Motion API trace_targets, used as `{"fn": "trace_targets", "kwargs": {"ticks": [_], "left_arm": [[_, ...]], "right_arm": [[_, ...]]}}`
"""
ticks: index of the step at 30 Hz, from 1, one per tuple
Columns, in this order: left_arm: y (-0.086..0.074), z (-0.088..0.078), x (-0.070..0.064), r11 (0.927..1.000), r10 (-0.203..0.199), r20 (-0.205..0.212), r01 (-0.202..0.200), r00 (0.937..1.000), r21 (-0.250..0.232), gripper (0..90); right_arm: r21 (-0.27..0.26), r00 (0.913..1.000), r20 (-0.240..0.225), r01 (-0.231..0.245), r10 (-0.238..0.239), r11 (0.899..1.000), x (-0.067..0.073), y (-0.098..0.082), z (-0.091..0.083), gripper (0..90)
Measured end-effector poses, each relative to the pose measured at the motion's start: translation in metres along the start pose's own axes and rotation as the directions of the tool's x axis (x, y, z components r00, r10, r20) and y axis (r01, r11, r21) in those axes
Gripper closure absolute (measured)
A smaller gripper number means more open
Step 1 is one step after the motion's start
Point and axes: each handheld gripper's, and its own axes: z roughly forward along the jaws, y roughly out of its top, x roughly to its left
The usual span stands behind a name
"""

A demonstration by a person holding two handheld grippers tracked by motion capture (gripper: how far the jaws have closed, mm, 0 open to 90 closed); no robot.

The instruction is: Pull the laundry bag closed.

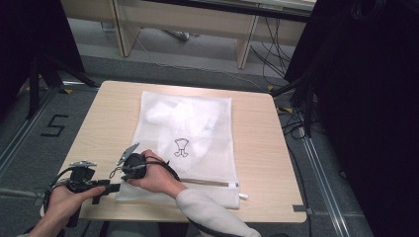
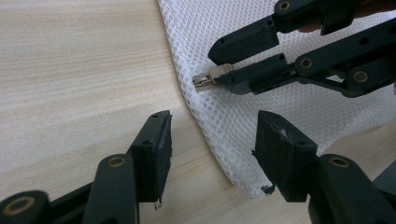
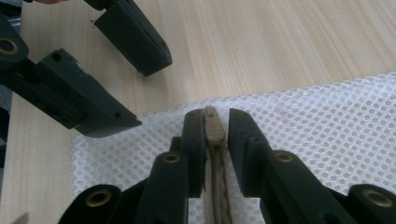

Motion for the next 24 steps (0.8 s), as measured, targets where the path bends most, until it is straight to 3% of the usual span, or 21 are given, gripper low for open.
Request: {"fn": "trace_targets", "kwargs": {"ticks": [6, 12, 16, 23, 24], "left_arm": [[0.0, 0.0, 0.0, 1.0, 0.004, 0.006, -0.004, 1.0, 0.002, 45.4], [0.001, 0.002, -0.001, 1.0, 0.006, 0.012, -0.006, 0.9999, -0.001, 46.0], [0.001, 0.002, -0.001, 0.9996, 0.026, 0.015, -0.026, 0.9995, 0.011, 46.6], [0.003, 0.006, -0.002, 0.9996, 0.025, 0.042, -0.026, 0.9988, 0.007, 50.2], [0.003, 0.007, -0.003, 0.9999, 0.011, 0.047, -0.011, 0.9989, -0.004, 50.6]], "right_arm": [[0.007, 0.9999, -0.004, 0.014, -0.014, 1.0, -0.001, 0.0, 0.0, 81.9], [-0.021, 1.0, -0.005, -0.004, 0.004, 1.0, 0.0, 0.002, -0.007, 82.1], [-0.025, 0.9999, 0.0, 0.013, -0.013, 1.0, 0.001, 0.005, -0.014, 82.2], [-0.05, 0.9997, 0.009, 0.021, -0.021, 0.999, 0.003, 0.008, -0.024, 82.2], [-0.051, 0.9997, 0.011, 0.024, -0.023, 0.998, 0.003, 0.008, -0.024, 82.2]]}}
